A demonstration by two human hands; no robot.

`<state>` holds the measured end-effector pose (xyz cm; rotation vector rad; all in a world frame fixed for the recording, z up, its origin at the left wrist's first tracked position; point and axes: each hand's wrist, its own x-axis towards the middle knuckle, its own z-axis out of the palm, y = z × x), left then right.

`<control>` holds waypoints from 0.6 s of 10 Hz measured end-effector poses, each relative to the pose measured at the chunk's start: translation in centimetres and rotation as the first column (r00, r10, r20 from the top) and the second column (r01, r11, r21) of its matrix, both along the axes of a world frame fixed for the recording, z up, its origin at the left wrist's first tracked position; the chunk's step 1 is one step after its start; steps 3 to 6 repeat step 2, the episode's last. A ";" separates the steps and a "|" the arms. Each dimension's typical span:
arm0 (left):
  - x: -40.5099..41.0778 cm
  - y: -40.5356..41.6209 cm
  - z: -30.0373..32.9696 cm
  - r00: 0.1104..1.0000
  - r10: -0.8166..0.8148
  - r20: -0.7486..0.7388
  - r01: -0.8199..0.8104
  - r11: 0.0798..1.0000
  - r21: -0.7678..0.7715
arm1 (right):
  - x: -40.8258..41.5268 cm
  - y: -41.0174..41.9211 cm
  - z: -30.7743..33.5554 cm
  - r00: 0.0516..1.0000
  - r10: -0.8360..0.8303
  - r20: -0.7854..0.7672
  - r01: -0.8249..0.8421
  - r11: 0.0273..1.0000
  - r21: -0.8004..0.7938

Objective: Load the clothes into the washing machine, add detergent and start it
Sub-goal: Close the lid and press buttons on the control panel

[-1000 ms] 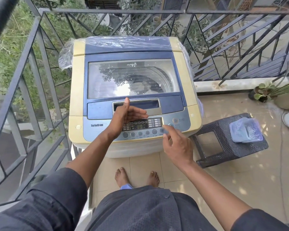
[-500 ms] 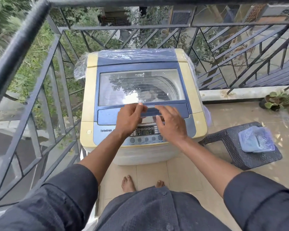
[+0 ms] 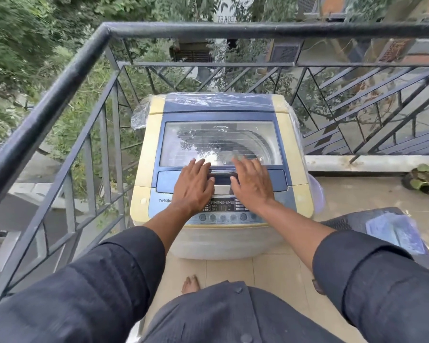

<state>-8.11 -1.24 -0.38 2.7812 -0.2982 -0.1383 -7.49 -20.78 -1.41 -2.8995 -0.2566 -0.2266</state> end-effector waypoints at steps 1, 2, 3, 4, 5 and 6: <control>0.7 -0.1 0.5 1.000 -0.009 0.009 0.008 0.996 0.093 | 0.7 0.0 1.3 0.999 0.013 0.040 -0.013 1.000 -0.013; 1.9 -0.1 1.8 0.997 0.004 0.082 -0.018 0.985 0.169 | 2.0 0.3 3.2 0.999 -0.012 0.045 0.013 1.000 -0.012; 1.9 -0.1 1.8 0.997 0.004 0.082 -0.018 0.985 0.169 | 2.0 0.3 3.2 0.999 -0.012 0.045 0.013 1.000 -0.012; 1.9 -0.1 1.8 0.997 0.004 0.082 -0.018 0.985 0.169 | 2.0 0.3 3.2 0.999 -0.012 0.045 0.013 1.000 -0.012; 1.9 -0.1 1.8 0.997 0.004 0.082 -0.018 0.985 0.169 | 2.0 0.3 3.2 0.999 -0.012 0.045 0.013 1.000 -0.012; 1.9 -0.1 1.8 0.997 0.004 0.082 -0.018 0.985 0.169 | 2.0 0.3 3.2 0.999 -0.012 0.045 0.013 1.000 -0.012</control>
